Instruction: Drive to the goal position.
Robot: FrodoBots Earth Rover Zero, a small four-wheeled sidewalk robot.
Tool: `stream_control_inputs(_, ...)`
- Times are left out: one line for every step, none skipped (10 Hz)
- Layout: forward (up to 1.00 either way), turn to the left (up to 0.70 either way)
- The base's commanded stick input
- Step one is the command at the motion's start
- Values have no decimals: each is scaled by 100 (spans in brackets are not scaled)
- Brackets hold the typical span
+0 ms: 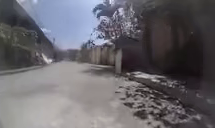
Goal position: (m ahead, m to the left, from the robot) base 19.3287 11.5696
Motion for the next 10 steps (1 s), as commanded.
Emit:
stream_control_inputs(85, 0)
stream_control_inputs(85, 0)
stream_control_inputs(85, 0)
stream_control_inputs(85, 0)
stream_control_inputs(85, 0)
stream_control_inputs(85, 0)
stream_control_inputs(85, 0)
stream_control_inputs(85, 0)
stream_control_inputs(85, 0)
stream_control_inputs(85, 0)
